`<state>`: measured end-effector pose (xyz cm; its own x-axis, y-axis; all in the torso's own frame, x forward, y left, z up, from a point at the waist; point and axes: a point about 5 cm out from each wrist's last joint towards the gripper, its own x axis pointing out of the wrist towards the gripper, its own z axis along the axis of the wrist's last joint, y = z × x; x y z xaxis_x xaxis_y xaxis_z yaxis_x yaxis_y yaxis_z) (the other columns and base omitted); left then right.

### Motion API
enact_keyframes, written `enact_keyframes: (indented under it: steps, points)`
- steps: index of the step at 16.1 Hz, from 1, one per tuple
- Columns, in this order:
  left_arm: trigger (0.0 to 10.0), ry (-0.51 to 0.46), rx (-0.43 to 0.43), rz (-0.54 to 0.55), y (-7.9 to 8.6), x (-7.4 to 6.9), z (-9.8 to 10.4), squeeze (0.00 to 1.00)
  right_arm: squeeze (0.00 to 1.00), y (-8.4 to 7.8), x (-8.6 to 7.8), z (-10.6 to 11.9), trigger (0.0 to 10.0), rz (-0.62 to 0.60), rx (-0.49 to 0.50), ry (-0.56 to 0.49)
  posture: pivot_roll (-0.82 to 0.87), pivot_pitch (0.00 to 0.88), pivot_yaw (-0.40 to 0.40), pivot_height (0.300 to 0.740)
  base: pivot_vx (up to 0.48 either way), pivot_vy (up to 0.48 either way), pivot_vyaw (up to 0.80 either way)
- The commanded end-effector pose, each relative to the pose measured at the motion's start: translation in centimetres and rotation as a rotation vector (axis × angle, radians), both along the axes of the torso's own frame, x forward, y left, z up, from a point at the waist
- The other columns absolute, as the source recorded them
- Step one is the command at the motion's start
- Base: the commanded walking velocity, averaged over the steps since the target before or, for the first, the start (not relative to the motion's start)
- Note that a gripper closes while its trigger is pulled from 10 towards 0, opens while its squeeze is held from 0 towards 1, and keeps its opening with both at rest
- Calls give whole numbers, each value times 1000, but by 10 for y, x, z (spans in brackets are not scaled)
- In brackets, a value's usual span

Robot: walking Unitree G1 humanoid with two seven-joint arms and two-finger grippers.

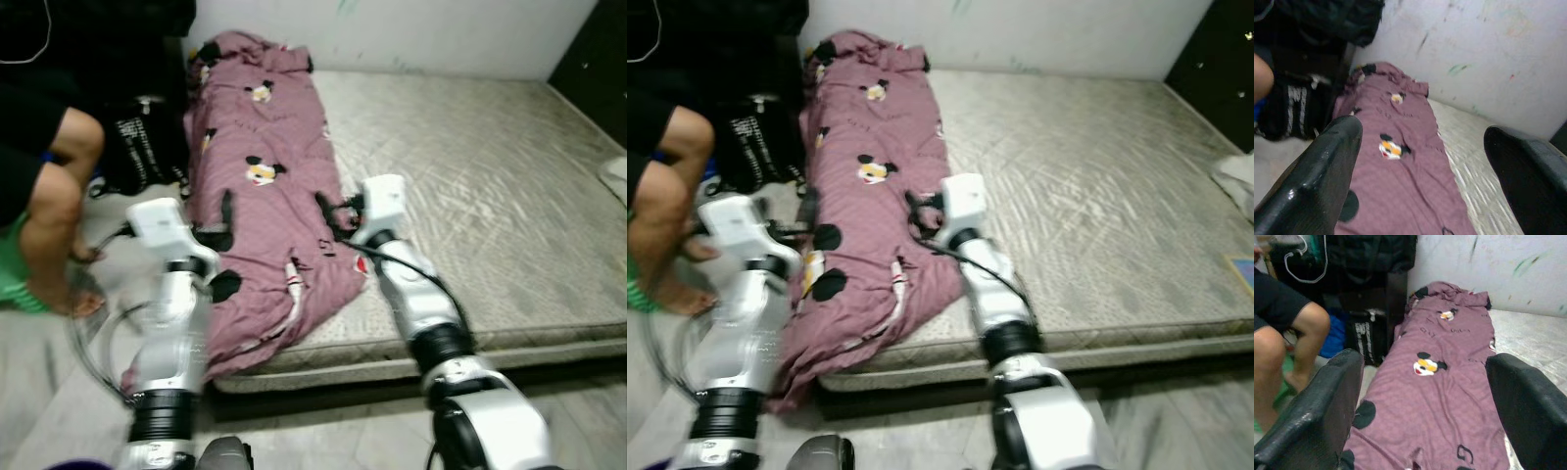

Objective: Clean up the room

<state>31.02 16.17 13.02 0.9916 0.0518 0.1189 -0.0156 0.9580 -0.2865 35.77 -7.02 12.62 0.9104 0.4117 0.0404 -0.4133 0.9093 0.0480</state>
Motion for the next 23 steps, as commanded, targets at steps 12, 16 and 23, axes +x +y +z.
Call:
enact_keyframes:
  steps: [12, 16, 23]
  points:
    - [10000, -39, -31, -68, -15, 1, 6, 0, 0, -13, 3, 1, 10000, -36, -9, 5, 36, 0, -78, 740, 241, 0, 0]
    - [10000, -28, -16, -52, -14, 1, 5, 0, 0, -13, 3, 1, 10000, -37, -6, 6, 37, 0, -78, 740, 0, 0, 0]
    - [10000, 39, 201, 24, 6, -19, -6, 0, 0, -10, -9, -11, 10000, -27, -86, -21, 57, 0, -70, 740, 0, 0, 228]
